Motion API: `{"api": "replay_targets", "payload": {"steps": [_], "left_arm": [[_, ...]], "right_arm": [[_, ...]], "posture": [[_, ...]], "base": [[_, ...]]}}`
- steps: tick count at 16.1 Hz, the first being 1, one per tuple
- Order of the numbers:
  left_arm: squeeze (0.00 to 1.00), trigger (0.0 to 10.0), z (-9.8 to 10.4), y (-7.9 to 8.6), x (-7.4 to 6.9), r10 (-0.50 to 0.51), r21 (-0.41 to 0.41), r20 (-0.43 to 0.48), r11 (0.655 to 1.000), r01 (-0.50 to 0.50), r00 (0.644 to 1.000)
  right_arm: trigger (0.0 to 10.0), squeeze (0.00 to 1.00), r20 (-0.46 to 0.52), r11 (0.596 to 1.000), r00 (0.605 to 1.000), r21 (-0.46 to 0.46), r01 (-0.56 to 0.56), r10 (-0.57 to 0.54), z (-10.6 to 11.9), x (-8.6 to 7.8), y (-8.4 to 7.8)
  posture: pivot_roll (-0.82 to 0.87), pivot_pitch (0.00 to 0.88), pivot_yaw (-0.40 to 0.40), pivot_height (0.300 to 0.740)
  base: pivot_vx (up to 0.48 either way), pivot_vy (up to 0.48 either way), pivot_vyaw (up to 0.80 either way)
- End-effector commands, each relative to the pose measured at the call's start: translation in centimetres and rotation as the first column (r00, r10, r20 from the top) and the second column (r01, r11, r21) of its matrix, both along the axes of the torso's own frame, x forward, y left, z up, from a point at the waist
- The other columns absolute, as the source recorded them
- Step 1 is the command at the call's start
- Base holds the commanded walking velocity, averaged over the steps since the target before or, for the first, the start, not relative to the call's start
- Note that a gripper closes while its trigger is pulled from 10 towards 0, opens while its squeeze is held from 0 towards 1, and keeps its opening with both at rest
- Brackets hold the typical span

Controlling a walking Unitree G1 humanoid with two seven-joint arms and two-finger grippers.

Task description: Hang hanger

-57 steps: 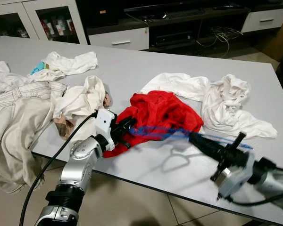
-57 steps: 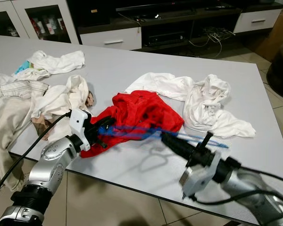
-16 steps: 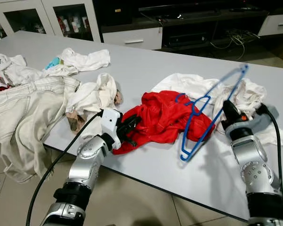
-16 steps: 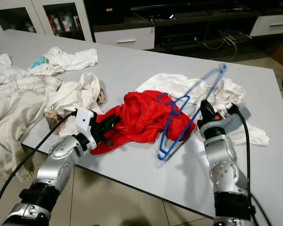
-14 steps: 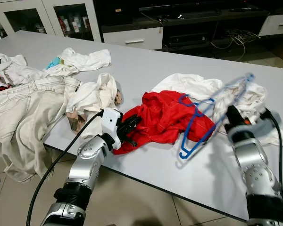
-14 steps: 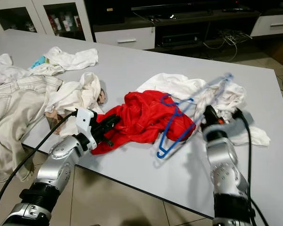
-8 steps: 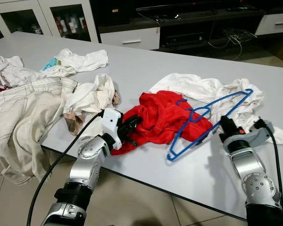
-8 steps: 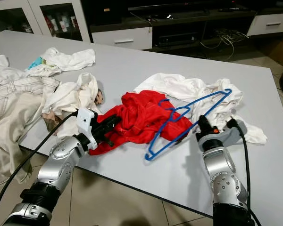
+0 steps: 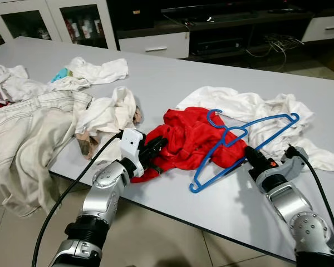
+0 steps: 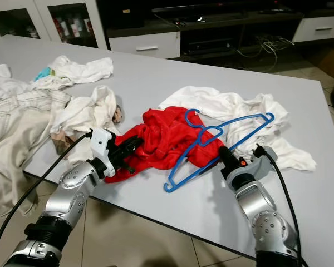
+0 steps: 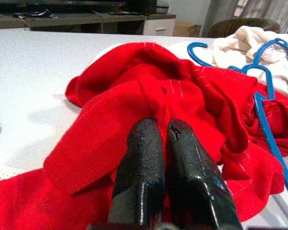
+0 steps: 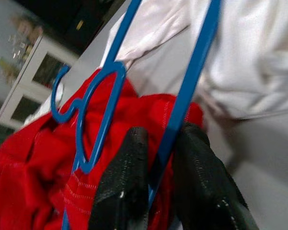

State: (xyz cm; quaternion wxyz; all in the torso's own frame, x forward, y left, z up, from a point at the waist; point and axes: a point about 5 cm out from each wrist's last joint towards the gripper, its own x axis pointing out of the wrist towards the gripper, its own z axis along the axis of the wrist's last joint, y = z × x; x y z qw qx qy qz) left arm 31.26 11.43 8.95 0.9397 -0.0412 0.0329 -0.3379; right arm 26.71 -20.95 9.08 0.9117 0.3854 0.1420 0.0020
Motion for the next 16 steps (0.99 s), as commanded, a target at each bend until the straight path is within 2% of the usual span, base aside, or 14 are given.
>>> {"api": "replay_targets", "payload": {"steps": [1,4,6,8,10,11,13,16], "left_arm": [[0.0,10.0,0.0,0.2,0.1,0.008,0.02,0.005,1.0,-0.008,1.0],[0.0,10.0,0.0,0.2,0.1,0.008,0.018,0.004,1.0,-0.008,1.0],[0.0,10.0,0.0,0.0,0.1,0.005,0.016,0.004,1.0,-0.005,1.0],[0.0,10.0,0.0,0.0,0.1,0.007,0.015,0.003,1.0,-0.007,1.0],[0.0,10.0,-0.1,0.0,0.1,0.006,0.016,0.003,1.0,-0.006,1.0],[0.0,10.0,-0.1,0.0,0.1,0.005,0.016,0.003,1.0,-0.005,1.0],[0.0,10.0,0.0,0.0,0.2,0.005,0.017,0.005,1.0,-0.005,1.0],[0.0,10.0,0.0,0.1,0.2,0.008,0.019,0.007,1.0,-0.008,1.0]], "right_arm": [[10.0,0.01,0.019,0.997,0.999,-0.051,-0.049,0.05,0.5,-0.3,0.0],[10.0,0.0,0.014,0.989,0.995,-0.113,-0.094,0.096,0.7,-1.0,-0.5],[10.0,0.0,0.029,0.976,0.992,-0.185,-0.112,0.119,1.5,-1.3,-1.1],[10.0,0.0,0.06,0.972,0.991,-0.208,-0.107,0.122,2.4,-1.2,-1.7],[10.0,0.0,0.145,0.975,0.98,-0.194,-0.107,0.136,4.2,-0.8,-1.5],[10.0,0.0,0.157,0.975,0.976,-0.185,-0.119,0.149,4.4,-0.8,-1.3],[10.0,0.0,0.13,0.977,0.979,-0.162,-0.137,0.159,4.1,-0.9,-1.2],[10.0,0.0,0.106,0.968,0.979,-0.201,-0.151,0.174,3.5,-1.3,-1.3]], "posture": [[-0.11,0.0,0.044,0.74],[-0.11,0.0,0.042,0.74],[-0.11,0.0,0.037,0.74],[-0.12,0.0,0.037,0.74],[-0.12,0.0,0.038,0.74],[-0.12,0.0,0.038,0.74],[-0.12,0.0,0.038,0.74],[-0.12,0.0,0.043,0.74]], "base": [[0.0,0.0,0.0],[0.0,0.0,0.0],[0.0,0.0,0.0],[0.0,0.0,0.0],[0.0,0.0,0.0],[0.0,0.0,0.0],[0.0,0.0,0.0],[0.0,0.0,0.0]]}}
